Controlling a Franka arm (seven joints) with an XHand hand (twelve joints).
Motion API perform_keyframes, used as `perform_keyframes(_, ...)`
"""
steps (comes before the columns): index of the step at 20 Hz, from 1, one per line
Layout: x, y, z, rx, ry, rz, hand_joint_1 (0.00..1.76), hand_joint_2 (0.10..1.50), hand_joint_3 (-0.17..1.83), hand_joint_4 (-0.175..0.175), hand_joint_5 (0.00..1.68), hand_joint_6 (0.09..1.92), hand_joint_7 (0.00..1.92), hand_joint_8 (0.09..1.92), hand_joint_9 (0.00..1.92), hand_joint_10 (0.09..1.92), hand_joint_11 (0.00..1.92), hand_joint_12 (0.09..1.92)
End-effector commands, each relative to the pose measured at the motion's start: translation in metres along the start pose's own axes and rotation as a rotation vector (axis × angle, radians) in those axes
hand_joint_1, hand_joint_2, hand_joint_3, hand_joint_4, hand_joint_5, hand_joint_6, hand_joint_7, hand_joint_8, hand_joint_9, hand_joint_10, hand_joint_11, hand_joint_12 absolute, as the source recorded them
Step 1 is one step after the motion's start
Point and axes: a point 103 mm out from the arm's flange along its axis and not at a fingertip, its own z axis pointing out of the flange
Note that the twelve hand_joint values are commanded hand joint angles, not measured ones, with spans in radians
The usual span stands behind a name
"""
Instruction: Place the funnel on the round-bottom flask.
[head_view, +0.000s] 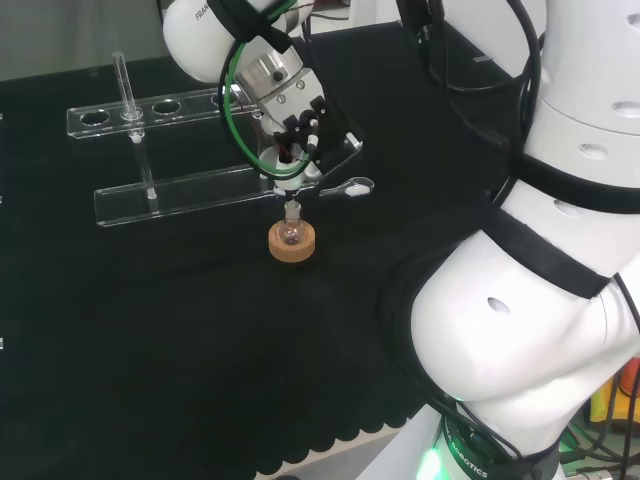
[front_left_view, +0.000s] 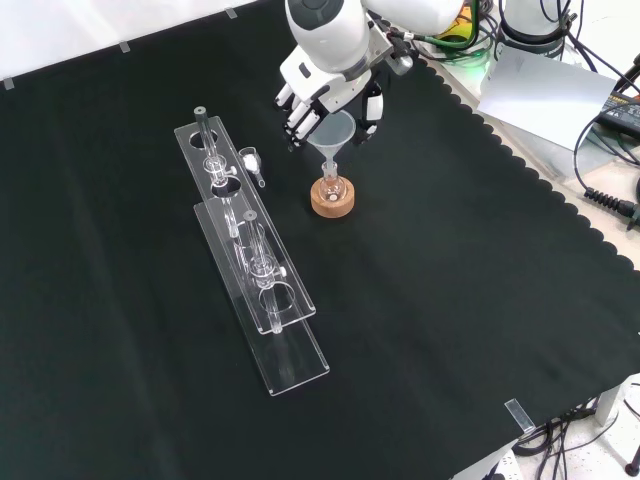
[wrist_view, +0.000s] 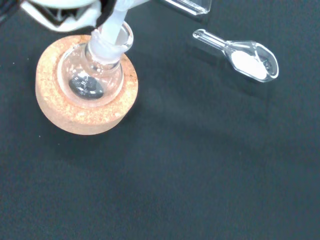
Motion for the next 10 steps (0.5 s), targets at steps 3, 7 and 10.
perform_keyframes(3, 0.001, 0.0014, 0.0022, 0.005, 0.004, 0.0, 0.9, 0.67, 0.84, -0.014, 0.52, 0.71, 0.5, 0.67, 0.92, 0.52, 0.47, 1.32)
perform_keyframes(7, -0.0007, 0.0046, 0.0079, 0.011, 0.005, -0.003, 0.9, 0.67, 0.84, -0.014, 0.52, 0.71, 0.5, 0.67, 0.91, 0.53, 0.47, 1.32)
perform_keyframes(10, -0.0003, 0.0059, 0.01, 0.014, 0.009, -0.004, 0.9, 0.67, 0.84, -0.014, 0.52, 0.71, 0.5, 0.67, 0.91, 0.53, 0.47, 1.32)
